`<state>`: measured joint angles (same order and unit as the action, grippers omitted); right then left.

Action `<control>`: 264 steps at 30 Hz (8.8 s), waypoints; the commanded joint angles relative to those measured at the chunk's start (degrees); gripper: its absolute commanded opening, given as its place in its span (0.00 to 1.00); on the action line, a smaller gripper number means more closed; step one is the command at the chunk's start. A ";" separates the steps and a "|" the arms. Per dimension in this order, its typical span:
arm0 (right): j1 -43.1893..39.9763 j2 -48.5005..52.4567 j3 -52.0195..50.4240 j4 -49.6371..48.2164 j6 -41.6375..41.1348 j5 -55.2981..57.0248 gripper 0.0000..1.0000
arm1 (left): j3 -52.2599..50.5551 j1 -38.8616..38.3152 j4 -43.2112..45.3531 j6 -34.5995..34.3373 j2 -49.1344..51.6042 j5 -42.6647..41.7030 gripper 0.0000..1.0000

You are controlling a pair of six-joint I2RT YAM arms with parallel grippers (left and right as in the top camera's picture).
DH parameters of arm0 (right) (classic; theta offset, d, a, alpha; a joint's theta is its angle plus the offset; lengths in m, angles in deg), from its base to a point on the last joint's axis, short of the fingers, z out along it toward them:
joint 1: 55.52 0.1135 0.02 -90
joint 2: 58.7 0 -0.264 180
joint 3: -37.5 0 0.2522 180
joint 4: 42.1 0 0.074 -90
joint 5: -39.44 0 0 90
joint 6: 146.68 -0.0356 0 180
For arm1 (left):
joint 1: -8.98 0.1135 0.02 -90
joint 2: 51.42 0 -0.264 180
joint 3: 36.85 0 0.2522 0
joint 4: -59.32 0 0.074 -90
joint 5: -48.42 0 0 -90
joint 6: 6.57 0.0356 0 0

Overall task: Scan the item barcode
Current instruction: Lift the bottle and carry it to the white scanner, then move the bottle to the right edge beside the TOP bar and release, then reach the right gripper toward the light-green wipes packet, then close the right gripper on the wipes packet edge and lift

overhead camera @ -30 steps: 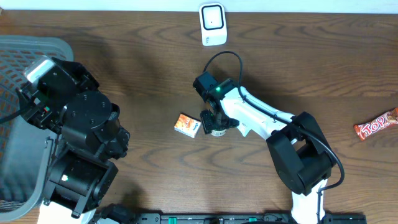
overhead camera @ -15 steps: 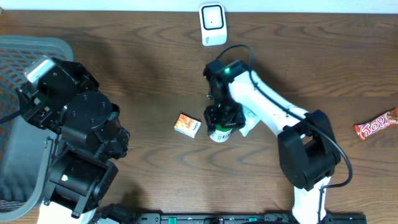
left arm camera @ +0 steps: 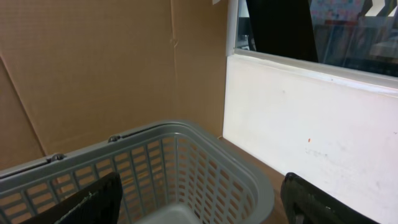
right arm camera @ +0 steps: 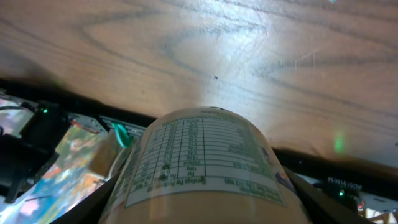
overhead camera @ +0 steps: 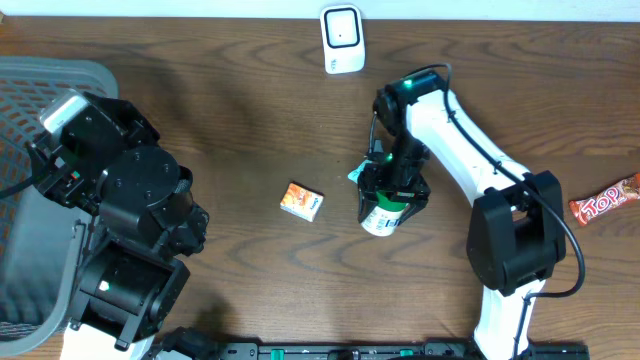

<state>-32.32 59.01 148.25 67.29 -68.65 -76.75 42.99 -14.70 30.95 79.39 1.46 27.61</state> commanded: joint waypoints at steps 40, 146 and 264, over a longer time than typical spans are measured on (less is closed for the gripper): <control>-1.42 4.68 16.46 -69.92 10.38 28.22 0.43 | 0.02 0.26 0.07 0.76 -0.04 0.92 0.82; -41.33 -9.05 35.47 -11.28 5.33 -1.11 0.99 | 0.02 0.26 0.07 0.76 -0.04 0.92 0.82; -5.84 -6.91 33.35 1.68 2.12 -14.78 0.01 | 0.02 0.26 0.07 0.76 -0.04 0.92 0.82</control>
<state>-38.61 52.78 180.95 68.87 -65.55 -89.84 42.99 -14.68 30.91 79.39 1.46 27.61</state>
